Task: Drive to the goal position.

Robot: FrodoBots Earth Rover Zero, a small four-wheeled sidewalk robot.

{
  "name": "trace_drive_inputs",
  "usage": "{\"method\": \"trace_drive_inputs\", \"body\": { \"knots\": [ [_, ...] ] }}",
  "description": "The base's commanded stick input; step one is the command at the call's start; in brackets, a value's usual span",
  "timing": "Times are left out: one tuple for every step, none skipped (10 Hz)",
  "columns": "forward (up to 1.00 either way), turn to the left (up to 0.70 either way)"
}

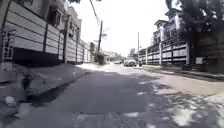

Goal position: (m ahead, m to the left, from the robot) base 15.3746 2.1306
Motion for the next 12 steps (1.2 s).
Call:
{"method": "trace_drive_inputs", "body": {
  "knots": [
    [1.00,0.01],
    [1.00,0.01],
    [1.00,0.01],
    [1.00,0.01],
    [1.00,0.01],
    [1.00,0.01],
    [1.00,0.01],
    [1.00,0.01],
    [1.00,0.01],
    [1.00,0.01],
    [1.00,0.01],
    [1.00,0.01]
  ]
}}
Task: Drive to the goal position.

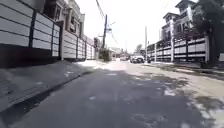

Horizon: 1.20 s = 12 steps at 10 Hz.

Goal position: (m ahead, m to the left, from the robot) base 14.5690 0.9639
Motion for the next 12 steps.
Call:
{"method": "trace_drive_inputs", "body": {
  "knots": [
    [1.00,0.01],
    [1.00,0.01],
    [1.00,0.01],
    [1.00,0.01],
    [1.00,0.01],
    [1.00,0.01],
    [1.00,0.01],
    [1.00,0.01],
    [1.00,0.01],
    [1.00,0.01],
    [1.00,0.01],
    [1.00,0.01]
  ]
}}
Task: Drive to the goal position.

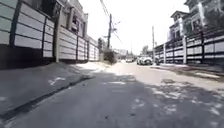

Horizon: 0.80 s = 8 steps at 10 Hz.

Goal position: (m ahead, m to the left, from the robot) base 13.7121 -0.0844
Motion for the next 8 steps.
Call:
{"method": "trace_drive_inputs", "body": {
  "knots": [
    [1.00,0.01],
    [1.00,0.01],
    [1.00,0.01],
    [1.00,0.01],
    [1.00,0.01],
    [1.00,0.01],
    [1.00,-0.01],
    [1.00,-0.16]
  ]
}}
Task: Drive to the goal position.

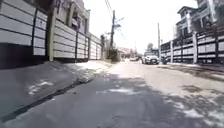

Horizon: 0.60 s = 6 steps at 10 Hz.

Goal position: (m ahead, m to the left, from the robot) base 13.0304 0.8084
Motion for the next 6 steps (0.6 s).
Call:
{"method": "trace_drive_inputs", "body": {
  "knots": [
    [1.00,-0.39],
    [1.00,-0.39],
    [1.00,-0.39],
    [1.00,-0.33],
    [1.00,-0.15],
    [1.00,-0.02]
  ]
}}
